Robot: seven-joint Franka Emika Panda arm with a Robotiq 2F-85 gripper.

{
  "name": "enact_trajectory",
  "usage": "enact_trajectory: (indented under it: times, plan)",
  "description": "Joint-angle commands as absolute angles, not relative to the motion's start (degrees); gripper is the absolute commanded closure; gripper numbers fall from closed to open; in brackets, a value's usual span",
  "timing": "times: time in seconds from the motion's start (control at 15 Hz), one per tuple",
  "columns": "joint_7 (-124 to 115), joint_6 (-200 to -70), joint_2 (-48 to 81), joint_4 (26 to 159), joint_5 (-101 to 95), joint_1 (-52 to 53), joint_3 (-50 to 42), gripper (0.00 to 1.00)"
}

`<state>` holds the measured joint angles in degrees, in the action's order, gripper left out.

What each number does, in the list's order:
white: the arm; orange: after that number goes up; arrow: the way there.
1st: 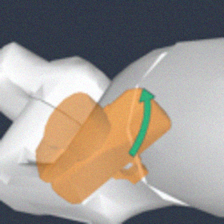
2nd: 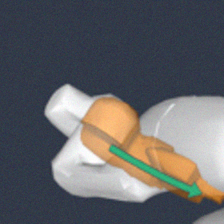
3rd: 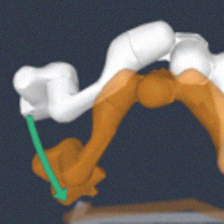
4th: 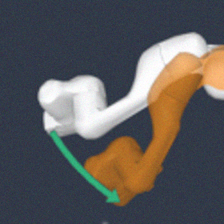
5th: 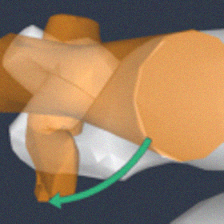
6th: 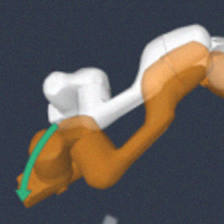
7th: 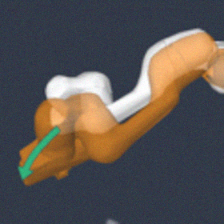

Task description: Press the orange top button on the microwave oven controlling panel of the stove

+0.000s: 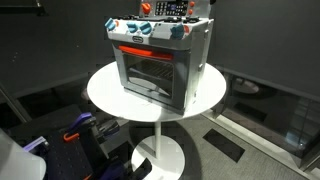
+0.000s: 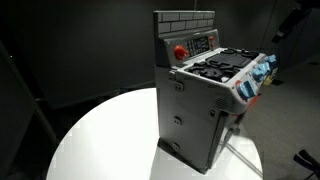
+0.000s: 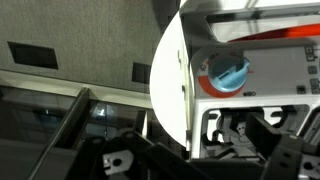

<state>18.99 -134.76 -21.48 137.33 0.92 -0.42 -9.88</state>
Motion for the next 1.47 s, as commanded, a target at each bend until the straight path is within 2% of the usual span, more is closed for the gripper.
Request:
enact_trajectory:
  times: [0.0, 1.4]
  plan:
    - [18.7, -136.8, -16.7, 132.6, 3.7, 0.7, -9.1, 0.0]
    - [12.4, -137.7, 3.0, 112.9, 7.4, 0.8, -1.8, 0.0]
